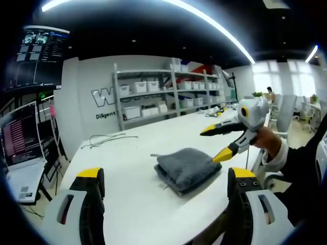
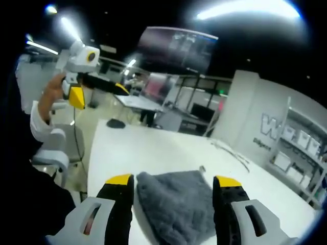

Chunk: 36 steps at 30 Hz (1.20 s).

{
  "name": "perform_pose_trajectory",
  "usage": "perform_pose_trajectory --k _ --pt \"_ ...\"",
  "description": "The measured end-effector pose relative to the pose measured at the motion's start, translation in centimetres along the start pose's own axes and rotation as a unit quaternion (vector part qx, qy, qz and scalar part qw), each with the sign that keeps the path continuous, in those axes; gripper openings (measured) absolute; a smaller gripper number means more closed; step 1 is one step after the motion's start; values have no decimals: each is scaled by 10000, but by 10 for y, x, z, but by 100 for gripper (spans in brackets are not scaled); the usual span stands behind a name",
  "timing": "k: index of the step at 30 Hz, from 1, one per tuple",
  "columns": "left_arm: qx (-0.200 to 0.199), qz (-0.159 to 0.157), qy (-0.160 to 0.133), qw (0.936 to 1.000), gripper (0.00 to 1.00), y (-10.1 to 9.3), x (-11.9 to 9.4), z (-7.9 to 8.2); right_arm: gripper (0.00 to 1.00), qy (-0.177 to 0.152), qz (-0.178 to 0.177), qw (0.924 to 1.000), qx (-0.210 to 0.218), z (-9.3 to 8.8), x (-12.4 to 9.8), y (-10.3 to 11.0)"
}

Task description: Open the folded towel by lifting each exposed corner and separating the folded layers until the towel lies flat within the target outline without major curled edges

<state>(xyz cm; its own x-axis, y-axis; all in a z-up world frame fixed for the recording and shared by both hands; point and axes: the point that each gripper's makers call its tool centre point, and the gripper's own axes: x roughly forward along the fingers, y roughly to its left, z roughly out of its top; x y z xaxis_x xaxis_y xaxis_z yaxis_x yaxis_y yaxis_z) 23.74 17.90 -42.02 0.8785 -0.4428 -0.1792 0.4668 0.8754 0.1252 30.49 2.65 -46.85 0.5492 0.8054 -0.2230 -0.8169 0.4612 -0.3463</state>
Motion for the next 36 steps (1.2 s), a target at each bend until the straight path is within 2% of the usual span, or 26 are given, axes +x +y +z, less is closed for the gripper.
perform_pose_trajectory --k 7,18,25,36 --pt "13 -24 14 10000 99 -2 -1 0 59 89 28 9999 -41 -3 3 3" --pt "24 -2 32 10000 99 -1 -1 -1 65 197 143 9997 79 -7 6 6" --pt "12 -5 21 10000 99 0 -1 -1 67 150 138 9997 110 -6 8 6" --pt "-12 8 27 10000 99 1 0 -2 62 134 115 9997 142 -9 11 5"
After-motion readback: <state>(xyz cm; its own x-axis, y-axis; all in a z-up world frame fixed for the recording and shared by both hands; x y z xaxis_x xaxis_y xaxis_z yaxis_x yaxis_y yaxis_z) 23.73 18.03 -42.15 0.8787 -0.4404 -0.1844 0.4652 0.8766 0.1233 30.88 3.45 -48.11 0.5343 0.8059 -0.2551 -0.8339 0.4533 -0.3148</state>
